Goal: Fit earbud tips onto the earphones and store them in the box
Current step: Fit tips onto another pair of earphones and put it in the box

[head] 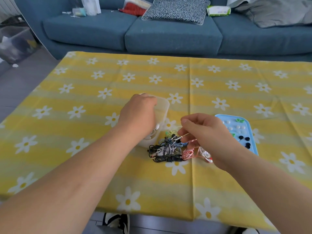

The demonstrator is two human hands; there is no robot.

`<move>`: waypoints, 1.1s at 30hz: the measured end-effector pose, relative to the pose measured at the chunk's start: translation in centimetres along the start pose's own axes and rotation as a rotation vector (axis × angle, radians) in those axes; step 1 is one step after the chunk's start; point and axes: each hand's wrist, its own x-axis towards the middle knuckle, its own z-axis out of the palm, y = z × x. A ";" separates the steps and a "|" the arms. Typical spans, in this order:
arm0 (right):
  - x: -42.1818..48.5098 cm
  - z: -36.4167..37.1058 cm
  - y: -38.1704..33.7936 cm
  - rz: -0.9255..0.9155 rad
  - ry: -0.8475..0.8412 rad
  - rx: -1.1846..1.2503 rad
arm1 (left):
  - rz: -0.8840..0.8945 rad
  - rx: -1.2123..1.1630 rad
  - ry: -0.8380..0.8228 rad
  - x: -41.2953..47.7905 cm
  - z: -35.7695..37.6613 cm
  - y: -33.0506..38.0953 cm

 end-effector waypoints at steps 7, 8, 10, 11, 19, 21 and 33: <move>-0.6 -1.7 0.4 0.007 0.054 -0.108 | 0.289 -0.107 -0.480 -4.7 -1.6 6.0; -0.7 -1.9 0.7 0.022 0.046 -0.129 | 0.301 -0.004 -0.571 -5.3 -1.0 6.1; -0.9 -2.3 1.3 0.041 0.011 -0.191 | 0.312 0.145 -0.598 -5.8 -0.1 6.2; -1.1 -2.3 1.6 0.042 -0.011 -0.225 | 0.316 0.184 -0.573 -6.0 0.1 6.2; -2.3 -3.1 2.5 0.043 -0.222 -0.494 | 0.252 0.177 -0.492 -6.5 -1.2 6.8; -2.4 -3.4 2.3 0.023 -0.220 -0.502 | 0.225 0.070 -0.377 -6.0 -2.4 7.0; -2.7 -3.6 2.1 -0.086 -0.111 -0.257 | 0.007 -0.435 0.106 -3.6 -7.1 8.9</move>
